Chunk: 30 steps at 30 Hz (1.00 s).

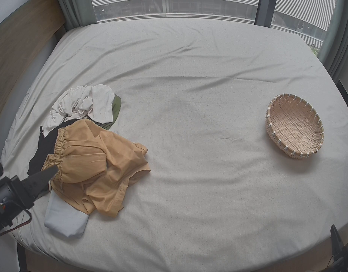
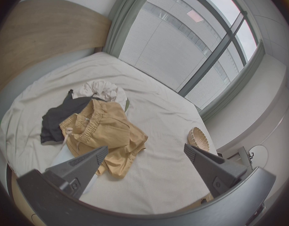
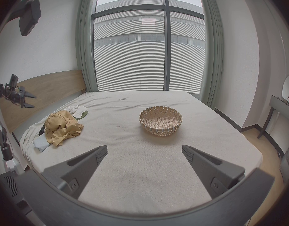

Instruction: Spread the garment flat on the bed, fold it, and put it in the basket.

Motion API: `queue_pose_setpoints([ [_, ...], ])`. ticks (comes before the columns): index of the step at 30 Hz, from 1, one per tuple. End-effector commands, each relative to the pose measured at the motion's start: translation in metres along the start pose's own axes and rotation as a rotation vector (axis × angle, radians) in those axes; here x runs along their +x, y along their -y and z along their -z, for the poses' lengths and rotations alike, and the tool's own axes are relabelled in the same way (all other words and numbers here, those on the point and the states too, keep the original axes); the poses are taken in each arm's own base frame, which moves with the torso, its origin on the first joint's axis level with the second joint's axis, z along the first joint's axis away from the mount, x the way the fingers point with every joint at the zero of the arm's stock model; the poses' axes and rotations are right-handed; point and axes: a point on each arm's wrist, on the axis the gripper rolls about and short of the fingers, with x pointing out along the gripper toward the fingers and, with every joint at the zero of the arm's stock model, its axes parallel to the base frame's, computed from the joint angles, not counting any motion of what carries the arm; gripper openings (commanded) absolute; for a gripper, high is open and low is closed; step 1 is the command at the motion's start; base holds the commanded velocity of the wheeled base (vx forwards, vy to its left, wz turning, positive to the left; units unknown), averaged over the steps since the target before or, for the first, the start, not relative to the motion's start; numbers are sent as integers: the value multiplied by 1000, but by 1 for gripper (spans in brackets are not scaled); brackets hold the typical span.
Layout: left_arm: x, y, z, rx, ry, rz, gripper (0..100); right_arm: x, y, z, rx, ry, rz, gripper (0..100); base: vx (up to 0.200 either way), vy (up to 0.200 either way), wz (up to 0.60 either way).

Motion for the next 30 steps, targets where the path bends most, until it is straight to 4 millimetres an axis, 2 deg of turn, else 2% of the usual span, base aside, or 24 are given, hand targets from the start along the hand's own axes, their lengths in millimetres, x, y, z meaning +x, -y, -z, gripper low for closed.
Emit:
queue_pose_setpoints([
  [1, 31, -11, 19, -26, -161, -20, 100, 0, 0, 5, -1, -1, 0, 100, 0, 0, 0],
  [7, 41, -6, 28, -18, -235, 17, 100, 0, 0, 5, -1, -1, 0, 100, 0, 0, 0],
  [14, 68, -9, 35, -44, -284, 32, 100, 0, 0, 5, -1, -1, 0, 100, 0, 0, 0],
  [16, 68, -9, 35, -44, -284, 32, 100, 0, 0, 5, -1, -1, 0, 100, 0, 0, 0],
  [17, 78, -13, 38, -48, -289, 24, 100, 0, 0, 5, -1, -3, 0, 100, 0, 0, 0],
  [26, 98, -23, 52, -103, -371, -32, 100, 0, 0, 5, -1, -1, 0, 100, 0, 0, 0],
  [30, 105, -33, 56, -150, -386, -82, 100, 0, 0, 5, -1, -1, 0, 100, 0, 0, 0],
])
